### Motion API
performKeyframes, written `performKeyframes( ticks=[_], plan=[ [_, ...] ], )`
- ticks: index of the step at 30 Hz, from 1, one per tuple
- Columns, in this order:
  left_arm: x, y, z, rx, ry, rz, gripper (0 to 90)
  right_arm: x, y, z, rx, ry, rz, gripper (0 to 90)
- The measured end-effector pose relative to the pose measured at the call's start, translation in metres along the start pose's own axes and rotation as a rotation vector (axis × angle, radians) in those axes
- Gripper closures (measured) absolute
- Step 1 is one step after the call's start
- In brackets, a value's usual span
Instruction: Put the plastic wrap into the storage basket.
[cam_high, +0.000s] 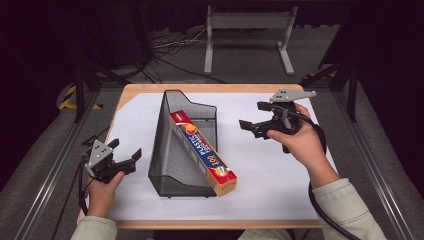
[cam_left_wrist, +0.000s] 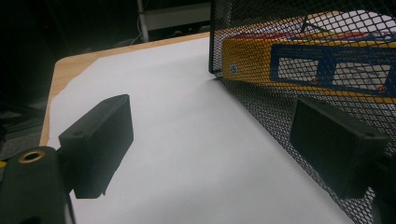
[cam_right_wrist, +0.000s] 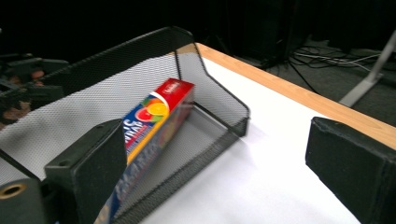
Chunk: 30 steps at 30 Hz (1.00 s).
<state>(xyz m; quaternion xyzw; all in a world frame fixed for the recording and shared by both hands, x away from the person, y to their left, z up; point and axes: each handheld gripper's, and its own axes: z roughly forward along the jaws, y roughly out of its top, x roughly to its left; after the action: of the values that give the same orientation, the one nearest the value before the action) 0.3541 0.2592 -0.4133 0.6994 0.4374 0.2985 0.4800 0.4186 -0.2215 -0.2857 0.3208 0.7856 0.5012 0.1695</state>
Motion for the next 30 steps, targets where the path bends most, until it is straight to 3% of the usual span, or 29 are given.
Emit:
performKeyframes(
  ticks=[4, 7, 12, 20, 30],
  plan=[
    [0.0, 0.0, 0.0, 0.002, 0.0, -0.001, 14.5, -0.011, -0.006, -0.011, -0.013, -0.018, 0.01, 6.7],
    [0.0, -0.001, 0.001, 0.006, 0.002, 0.0, 14.5, -0.023, -0.015, -0.023, -0.021, -0.029, 0.049, 7.9],
    [0.0, -0.001, 0.001, 0.007, 0.004, -0.004, 14.5, -0.034, -0.023, -0.033, -0.038, -0.046, 0.056, 8.2],
    [0.0, -0.001, 0.001, 0.007, 0.004, 0.0, 14.5, -0.056, -0.044, -0.055, -0.087, -0.05, 0.028, 8.6],
    [-0.001, -0.002, 0.002, 0.01, 0.001, 0.001, 14.5, -0.069, -0.08, -0.057, -0.105, -0.098, -0.002, 5.9]
  ],
)
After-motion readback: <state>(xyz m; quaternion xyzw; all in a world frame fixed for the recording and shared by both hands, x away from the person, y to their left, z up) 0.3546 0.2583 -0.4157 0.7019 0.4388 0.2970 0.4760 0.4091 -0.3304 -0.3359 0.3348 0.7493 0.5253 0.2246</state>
